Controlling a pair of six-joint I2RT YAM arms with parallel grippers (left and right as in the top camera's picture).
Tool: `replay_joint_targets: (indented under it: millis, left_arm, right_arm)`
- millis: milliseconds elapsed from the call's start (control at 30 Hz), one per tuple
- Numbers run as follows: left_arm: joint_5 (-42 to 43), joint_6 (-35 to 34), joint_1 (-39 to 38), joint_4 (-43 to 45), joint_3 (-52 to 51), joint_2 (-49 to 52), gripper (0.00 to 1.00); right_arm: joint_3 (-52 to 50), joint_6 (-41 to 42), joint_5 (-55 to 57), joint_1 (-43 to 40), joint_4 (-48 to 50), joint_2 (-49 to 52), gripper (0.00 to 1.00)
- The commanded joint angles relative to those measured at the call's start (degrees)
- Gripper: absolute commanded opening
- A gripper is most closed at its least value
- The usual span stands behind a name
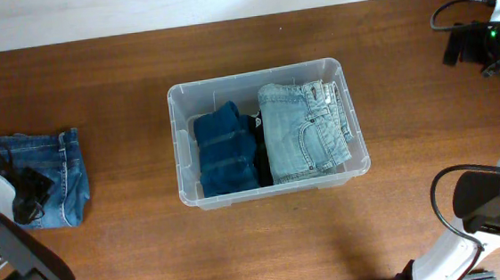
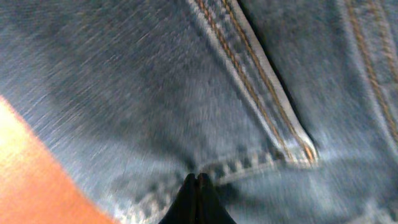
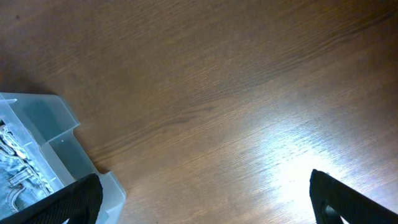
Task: Pack container
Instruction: 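Move the left gripper to the dark-blue jeans and lower, then close the left gripper on the dark-blue jeans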
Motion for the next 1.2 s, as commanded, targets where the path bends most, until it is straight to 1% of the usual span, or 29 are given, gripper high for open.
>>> replay_joint_targets:
  millis: [0, 33, 67, 133, 167, 467, 633, 833, 967, 1033, 1167]
  left_arm:
    - [0.37, 0.68, 0.87, -0.74, 1.18, -5.16, 0.04]
    - [2.78, 0.7, 1.01, -0.61, 1.18, -5.49, 0.04]
    - [6.88, 0.7, 1.07, -0.42, 1.18, -5.68, 0.04]
    - [17.49, 0.66, 0.42, 0.39, 1.09, -5.46, 0.01]
    - [17.55, 0.66, 0.04, 0.55, 1.09, -5.42, 0.01]
    - [9.11, 0.7, -4.66, 0.74, 0.94, -4.02, 0.01]
    - [2.08, 0.66, -5.84, 0.98, -1.07, -3.98, 0.0]
    - [-0.85, 0.7, -5.84, 3.78, -6.21, -3.76, 0.01]
    - [-0.5, 0.68, -5.84, 7.13, -10.58, -3.5, 0.01]
    - [-0.87, 0.7, -5.7, 5.88, -11.39, -3.5, 0.01]
    - [-4.76, 0.66, -4.94, 2.01, -11.34, -3.93, 0.0]
  right_arm:
    - [0.22, 0.22, 0.7, -0.02, -0.07, -0.44, 0.99]
    - [0.22, 0.22, 0.7, -0.02, -0.07, -0.44, 0.99]
    - [0.22, 0.22, 0.7, -0.02, -0.07, -0.44, 0.98]
    - [0.22, 0.22, 0.7, -0.02, -0.07, -0.44, 0.99]
    - [0.22, 0.22, 0.7, -0.02, -0.07, -0.44, 0.99]
    - [0.22, 0.22, 0.7, -0.02, -0.04, -0.44, 0.99]
    - [0.22, 0.22, 0.7, -0.02, -0.04, -0.44, 0.98]
    - [0.22, 0.22, 0.7, -0.02, -0.04, -0.44, 0.99]
    - [0.22, 0.22, 0.7, -0.02, -0.04, -0.44, 0.99]
    - [0.22, 0.22, 0.7, -0.02, -0.04, -0.44, 0.99]
    - [0.22, 0.22, 0.7, -0.02, 0.0, -0.44, 0.99]
